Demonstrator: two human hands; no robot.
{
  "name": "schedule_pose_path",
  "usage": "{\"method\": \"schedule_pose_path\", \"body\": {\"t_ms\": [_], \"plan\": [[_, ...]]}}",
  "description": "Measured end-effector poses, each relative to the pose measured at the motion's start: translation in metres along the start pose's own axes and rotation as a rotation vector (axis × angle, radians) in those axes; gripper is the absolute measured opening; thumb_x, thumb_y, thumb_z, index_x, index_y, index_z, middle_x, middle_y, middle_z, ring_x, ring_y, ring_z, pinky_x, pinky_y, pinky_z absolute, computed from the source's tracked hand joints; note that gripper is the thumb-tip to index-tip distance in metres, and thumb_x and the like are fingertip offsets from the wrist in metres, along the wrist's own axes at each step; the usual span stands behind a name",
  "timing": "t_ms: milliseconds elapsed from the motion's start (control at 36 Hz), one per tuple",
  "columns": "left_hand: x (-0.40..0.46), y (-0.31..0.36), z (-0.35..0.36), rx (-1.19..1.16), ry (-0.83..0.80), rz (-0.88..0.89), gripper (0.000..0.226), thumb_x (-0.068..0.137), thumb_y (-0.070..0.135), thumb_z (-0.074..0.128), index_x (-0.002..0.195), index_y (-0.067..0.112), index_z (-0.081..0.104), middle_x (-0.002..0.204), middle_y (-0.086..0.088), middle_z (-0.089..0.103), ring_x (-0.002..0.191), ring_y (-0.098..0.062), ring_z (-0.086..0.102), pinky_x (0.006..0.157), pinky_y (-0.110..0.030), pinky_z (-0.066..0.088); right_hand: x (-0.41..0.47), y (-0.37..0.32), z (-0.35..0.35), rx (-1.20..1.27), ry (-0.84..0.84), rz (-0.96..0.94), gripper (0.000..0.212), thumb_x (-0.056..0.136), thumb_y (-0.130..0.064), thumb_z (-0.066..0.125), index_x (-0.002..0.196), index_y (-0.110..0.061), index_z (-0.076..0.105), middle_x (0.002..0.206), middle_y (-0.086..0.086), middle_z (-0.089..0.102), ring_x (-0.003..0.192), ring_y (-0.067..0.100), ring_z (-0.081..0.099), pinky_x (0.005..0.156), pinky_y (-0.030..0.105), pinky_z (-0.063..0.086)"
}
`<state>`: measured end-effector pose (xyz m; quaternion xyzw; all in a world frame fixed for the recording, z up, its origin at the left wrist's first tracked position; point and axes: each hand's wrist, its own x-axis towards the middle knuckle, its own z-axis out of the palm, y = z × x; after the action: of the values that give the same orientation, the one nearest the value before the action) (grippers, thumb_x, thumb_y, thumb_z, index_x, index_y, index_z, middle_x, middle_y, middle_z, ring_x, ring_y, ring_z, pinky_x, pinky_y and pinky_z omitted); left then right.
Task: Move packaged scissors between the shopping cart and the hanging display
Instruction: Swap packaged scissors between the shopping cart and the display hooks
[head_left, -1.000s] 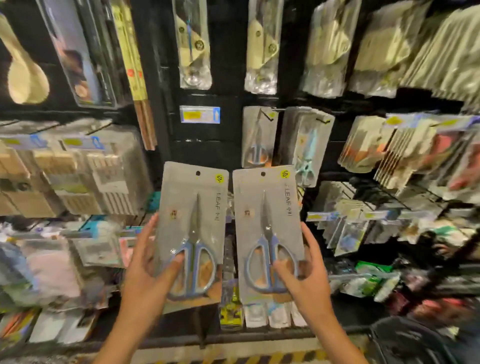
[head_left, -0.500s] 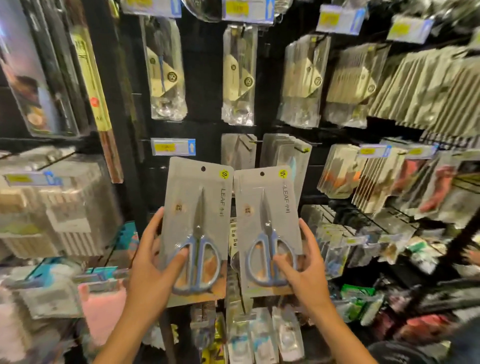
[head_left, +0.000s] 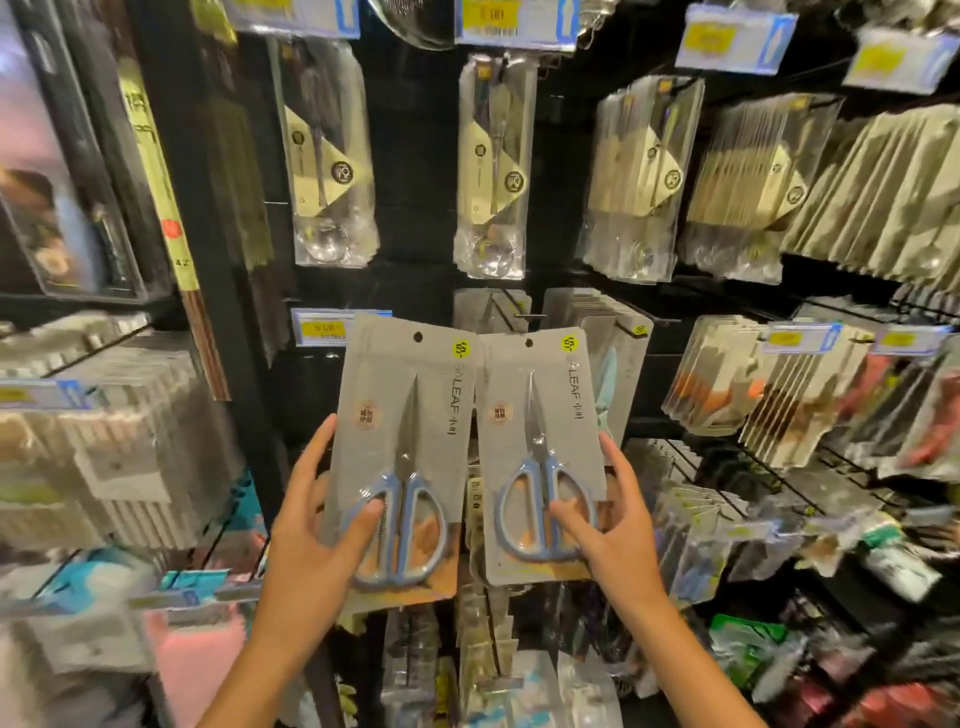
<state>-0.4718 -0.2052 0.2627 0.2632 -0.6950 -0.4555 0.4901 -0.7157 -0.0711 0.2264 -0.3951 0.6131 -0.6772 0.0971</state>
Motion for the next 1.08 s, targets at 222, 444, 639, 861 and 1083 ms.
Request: {"method": "schedule_pose_path", "body": {"t_ms": [222, 444, 639, 861, 1083], "plan": [[0.014, 0.005, 0.018, 0.013, 0.039, 0.007, 0.077, 0.085, 0.022, 0.071, 0.147, 0.052, 0.034, 0.137, 0.024, 0.058, 0.123, -0.004, 0.060, 0.097, -0.033, 0.051, 0.031, 0.017, 0.001, 0.055, -0.062, 0.021, 0.082, 0.087, -0.008, 0.076, 0.151, -0.038, 0.034, 0.145, -0.010, 0.055, 0.128, 0.011, 0.059, 0.104, 0.042, 0.053], [0.016, 0.010, 0.028, 0.021, 0.054, 0.015, 0.079, 0.082, 0.025, 0.070, 0.149, 0.044, 0.033, 0.127, 0.046, 0.052, 0.118, 0.012, 0.055, 0.082, -0.005, 0.049, 0.046, 0.033, 0.001, 0.084, -0.091, 0.066, 0.087, 0.076, -0.034, 0.082, 0.150, -0.043, 0.037, 0.145, -0.009, 0.055, 0.128, 0.017, 0.060, 0.104, 0.051, 0.051], [0.020, 0.007, 0.029, 0.035, 0.058, 0.012, 0.079, 0.083, 0.026, 0.071, 0.148, 0.050, 0.033, 0.136, 0.033, 0.054, 0.124, 0.003, 0.057, 0.090, -0.015, 0.051, 0.055, 0.048, 0.005, 0.134, -0.144, 0.084, 0.090, 0.079, -0.035, 0.083, 0.151, -0.050, 0.032, 0.149, -0.013, 0.051, 0.133, 0.018, 0.055, 0.107, 0.055, 0.048], [0.035, 0.013, 0.037, 0.087, 0.090, 0.041, 0.078, 0.087, 0.016, 0.069, 0.150, 0.042, 0.032, 0.122, 0.045, 0.056, 0.114, 0.008, 0.060, 0.089, -0.021, 0.051, 0.073, 0.050, 0.016, -0.123, -0.230, 0.039, 0.087, 0.098, -0.032, 0.064, 0.154, -0.053, 0.001, 0.153, -0.012, 0.046, 0.124, 0.041, 0.047, 0.100, 0.053, 0.045], [0.048, 0.016, 0.042, 0.107, 0.086, 0.052, 0.078, 0.087, 0.014, 0.069, 0.151, 0.039, 0.033, 0.124, 0.042, 0.057, 0.115, 0.008, 0.060, 0.084, -0.008, 0.051, 0.125, 0.094, 0.035, -0.276, -0.226, 0.035, 0.087, 0.101, -0.042, 0.055, 0.148, -0.059, -0.017, 0.065, -0.008, 0.057, 0.048, 0.018, 0.052, 0.044, 0.025, 0.036]]}}
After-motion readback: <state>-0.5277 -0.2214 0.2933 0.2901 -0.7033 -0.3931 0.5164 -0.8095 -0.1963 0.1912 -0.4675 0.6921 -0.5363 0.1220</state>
